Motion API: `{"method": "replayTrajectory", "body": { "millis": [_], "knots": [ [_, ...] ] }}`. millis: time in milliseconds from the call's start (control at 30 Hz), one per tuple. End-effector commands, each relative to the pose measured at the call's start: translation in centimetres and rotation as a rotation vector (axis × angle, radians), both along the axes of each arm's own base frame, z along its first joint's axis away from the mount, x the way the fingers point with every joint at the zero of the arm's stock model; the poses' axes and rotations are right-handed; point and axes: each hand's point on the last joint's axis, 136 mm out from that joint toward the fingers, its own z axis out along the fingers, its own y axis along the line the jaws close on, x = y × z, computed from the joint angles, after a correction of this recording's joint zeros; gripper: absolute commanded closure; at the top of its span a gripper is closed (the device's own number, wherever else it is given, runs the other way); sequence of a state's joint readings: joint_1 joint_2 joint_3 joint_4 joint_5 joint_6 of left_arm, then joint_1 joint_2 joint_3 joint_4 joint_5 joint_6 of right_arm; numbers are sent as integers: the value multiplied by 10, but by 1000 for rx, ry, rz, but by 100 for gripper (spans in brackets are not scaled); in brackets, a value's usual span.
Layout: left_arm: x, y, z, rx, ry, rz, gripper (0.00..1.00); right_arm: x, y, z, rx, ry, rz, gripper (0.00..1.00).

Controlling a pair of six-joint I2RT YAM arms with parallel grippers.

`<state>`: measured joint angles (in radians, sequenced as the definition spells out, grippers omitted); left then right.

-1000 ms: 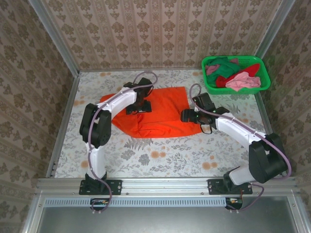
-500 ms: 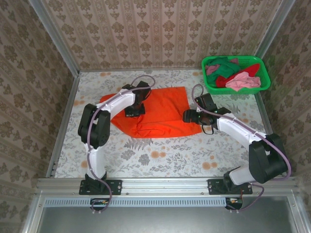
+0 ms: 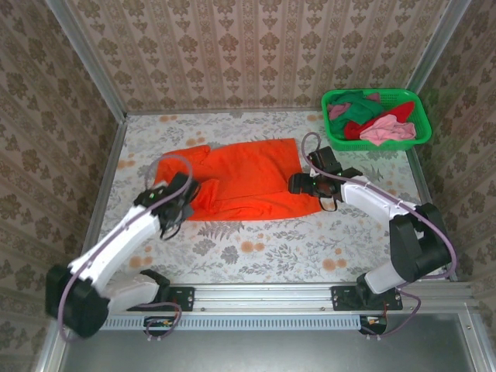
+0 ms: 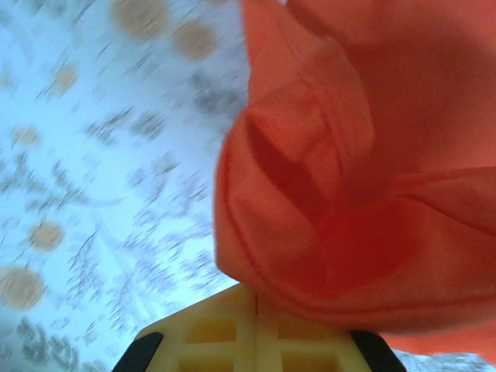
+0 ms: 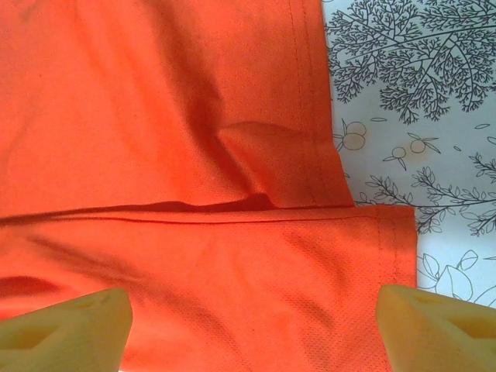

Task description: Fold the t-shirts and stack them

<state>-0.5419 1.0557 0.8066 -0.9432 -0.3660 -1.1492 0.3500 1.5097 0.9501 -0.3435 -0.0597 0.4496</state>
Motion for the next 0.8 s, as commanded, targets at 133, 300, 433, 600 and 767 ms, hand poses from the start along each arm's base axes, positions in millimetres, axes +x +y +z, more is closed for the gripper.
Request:
{"method": "replayTrajectory", "body": {
  "millis": [133,300,433,600,767],
  "knots": [
    [-55,44,-40,-137,0,387,37,16,10,8,31,-16,23,17],
    [-68,61,-19,-41,30,417,6,20,12,10,27,-18,35,17],
    [-58,58,-8,-24,30,387,0,21,13,4,30,4,25,17],
    [-17,38,-7,-93,-32,307,0,29,19,-16,40,73,18,19],
    [21,23,-43,-215,21,302,6,46,28,-36,38,116,31,32]
  ]
}}
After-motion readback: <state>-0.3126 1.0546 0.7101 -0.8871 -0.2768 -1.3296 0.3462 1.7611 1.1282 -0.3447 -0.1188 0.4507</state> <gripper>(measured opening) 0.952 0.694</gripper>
